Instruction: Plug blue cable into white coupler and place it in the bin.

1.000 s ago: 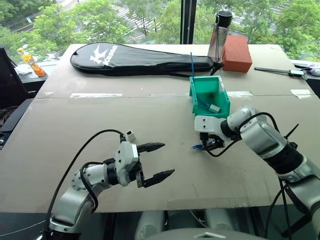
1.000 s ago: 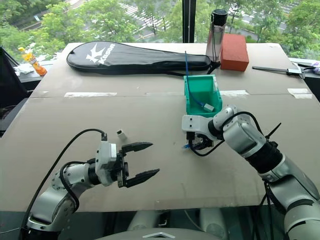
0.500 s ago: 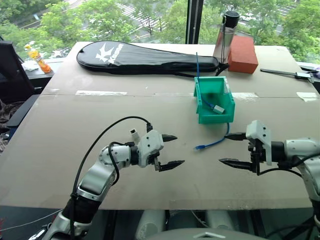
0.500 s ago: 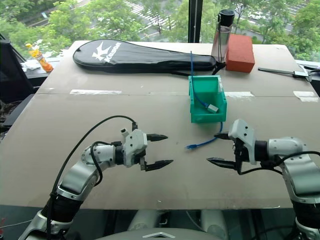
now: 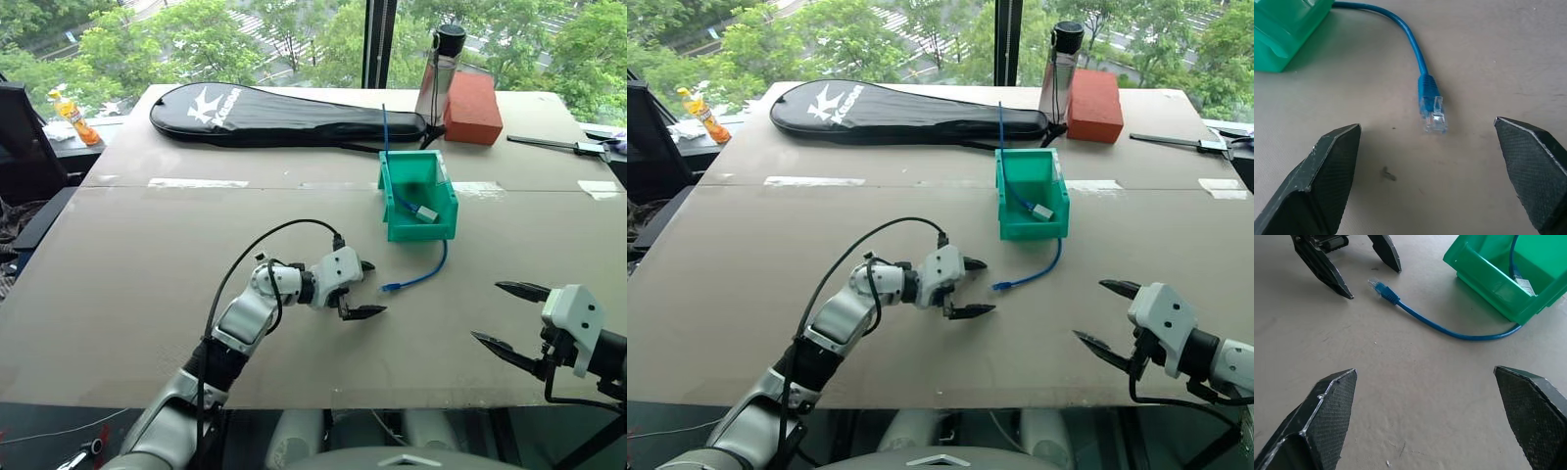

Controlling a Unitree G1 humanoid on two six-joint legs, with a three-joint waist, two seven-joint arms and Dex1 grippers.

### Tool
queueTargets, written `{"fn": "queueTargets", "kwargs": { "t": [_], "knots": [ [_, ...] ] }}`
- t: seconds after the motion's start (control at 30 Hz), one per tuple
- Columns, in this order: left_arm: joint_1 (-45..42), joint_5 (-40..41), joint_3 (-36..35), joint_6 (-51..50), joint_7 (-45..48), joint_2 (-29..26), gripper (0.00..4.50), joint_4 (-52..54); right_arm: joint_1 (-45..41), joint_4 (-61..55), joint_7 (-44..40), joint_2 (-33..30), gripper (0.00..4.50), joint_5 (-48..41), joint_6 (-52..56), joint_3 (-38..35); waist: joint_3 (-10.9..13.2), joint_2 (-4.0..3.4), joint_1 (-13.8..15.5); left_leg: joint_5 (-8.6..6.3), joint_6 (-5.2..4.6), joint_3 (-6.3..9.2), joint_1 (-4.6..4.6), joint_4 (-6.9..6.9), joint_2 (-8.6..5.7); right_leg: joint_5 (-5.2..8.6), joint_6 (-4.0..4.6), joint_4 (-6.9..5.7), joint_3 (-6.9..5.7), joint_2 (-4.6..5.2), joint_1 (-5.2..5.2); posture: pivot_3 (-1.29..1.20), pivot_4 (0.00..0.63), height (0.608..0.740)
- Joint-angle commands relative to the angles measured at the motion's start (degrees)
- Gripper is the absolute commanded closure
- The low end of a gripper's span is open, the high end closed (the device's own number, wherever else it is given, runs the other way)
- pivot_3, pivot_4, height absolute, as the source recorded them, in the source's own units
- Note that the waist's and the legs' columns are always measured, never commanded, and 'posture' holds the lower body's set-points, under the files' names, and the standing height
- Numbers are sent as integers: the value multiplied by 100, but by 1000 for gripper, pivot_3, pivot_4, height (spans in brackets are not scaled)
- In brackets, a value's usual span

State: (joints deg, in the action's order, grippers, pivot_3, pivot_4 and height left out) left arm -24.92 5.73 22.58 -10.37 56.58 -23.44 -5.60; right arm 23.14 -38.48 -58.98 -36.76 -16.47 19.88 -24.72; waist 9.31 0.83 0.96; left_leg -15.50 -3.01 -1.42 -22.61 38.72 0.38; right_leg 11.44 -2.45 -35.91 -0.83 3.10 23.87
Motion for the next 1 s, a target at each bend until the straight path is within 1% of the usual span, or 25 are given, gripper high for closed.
{"fn": "queueTargets", "kwargs": {
  "t": [0.03,0.07,0.13,0.17,0.2,0.23,0.3,0.4,0.53,0.63,0.7,0.73,0.8,0.83,0.93,1.0],
  "knots": [
    [-87,-40,40,160,108,91,1694,-92,169,-283,145,-60,0,-159,-150,-247,0,0,-3,0,0,0,-1,0,0,0,0,1,0,0,0,0,150,740],
    [-86,-44,41,170,118,103,2165,-109,199,-307,179,-70,0,-181,-150,-242,0,0,-10,0,0,0,-1,0,0,0,0,2,0,0,0,0,150,740],
    [-91,-54,36,211,148,118,3318,-153,237,-345,255,-79,0,-216,-147,-220,0,0,-13,0,0,0,1,0,0,3,2,1,1,0,0,0,150,740],
    [-94,-54,34,258,175,121,3707,-175,244,-361,299,-76,0,-229,-141,-207,0,0,-11,0,0,0,1,0,1,4,3,1,1,0,0,0,150,740],
    [-100,-50,34,317,212,123,4217,-196,250,-376,354,-59,0,-254,-122,-189,-1,1,-9,0,0,1,1,0,1,7,7,1,0,0,0,0,150,740],
    [-103,-46,28,356,236,125,4449,-214,256,-391,405,-49,0,-273,-100,-163,-1,1,-9,0,0,3,2,1,1,10,11,0,-1,0,0,0,150,740],
    [-104,-35,10,455,295,117,4449,-244,256,-431,565,-17,0,-312,39,-91,-1,1,-8,0,0,3,2,1,1,10,12,0,-1,0,0,0,150,740],
    [-13,300,-160,725,606,75,4449,-3,202,-602,975,121,0,-874,878,-3,-1,1,-11,0,0,2,0,2,1,8,16,0,-1,1,0,0,150,740],
    [10,1009,-560,663,932,59,4449,602,-109,-823,2010,550,0,-2518,2490,-82,0,2,-10,0,1,7,-5,2,8,8,20,0,0,8,2,0,150,740],
    [-65,1330,-754,549,1008,52,4449,975,-249,-936,2907,868,0,-3653,3185,-121,-2,-2,0,0,1,15,-7,3,8,8,21,0,4,20,0,0,150,740],
    [-165,1452,-858,547,989,94,4449,1125,-406,-1006,3624,1176,0,-4380,3291,16,-2,0,-4,0,1,17,-9,3,7,8,21,1,1,25,-1,0,150,740],
    [-229,1446,-902,655,954,128,4449,1142,-572,-1051,4108,1423,0,-4830,3201,157,-1,-3,-5,0,1,18,-10,3,6,8,21,1,1,22,0,0,150,740],
    [-292,1398,-944,831,918,163,4449,1130,-826,-1086,4833,1680,0,-5449,3047,331,-2,-1,-13,0,0,17,-11,4,4,8,20,0,3,13,0,0,150,740],
    [-303,1305,-974,1073,896,184,4449,1080,-1042,-1035,5304,1900,0,-5791,2872,445,-2,-2,-20,0,0,16,-11,5,3,8,18,0,2,10,0,0,150,740],
    [-275,1128,-1024,1554,823,211,4449,954,-1457,-980,6198,2160,0,-6432,2553,796,-2,-1,-29,0,0,9,-8,5,2,7,16,0,2,2,1,0,150,740],
    [-260,1055,-1032,1798,782,227,4449,849,-1678,-979,6590,2208,0,-6586,2415,1069,-2,0,-27,0,0,11,-9,5,2,3,10,0,1,0,1,0,150,740]
  ]
}}
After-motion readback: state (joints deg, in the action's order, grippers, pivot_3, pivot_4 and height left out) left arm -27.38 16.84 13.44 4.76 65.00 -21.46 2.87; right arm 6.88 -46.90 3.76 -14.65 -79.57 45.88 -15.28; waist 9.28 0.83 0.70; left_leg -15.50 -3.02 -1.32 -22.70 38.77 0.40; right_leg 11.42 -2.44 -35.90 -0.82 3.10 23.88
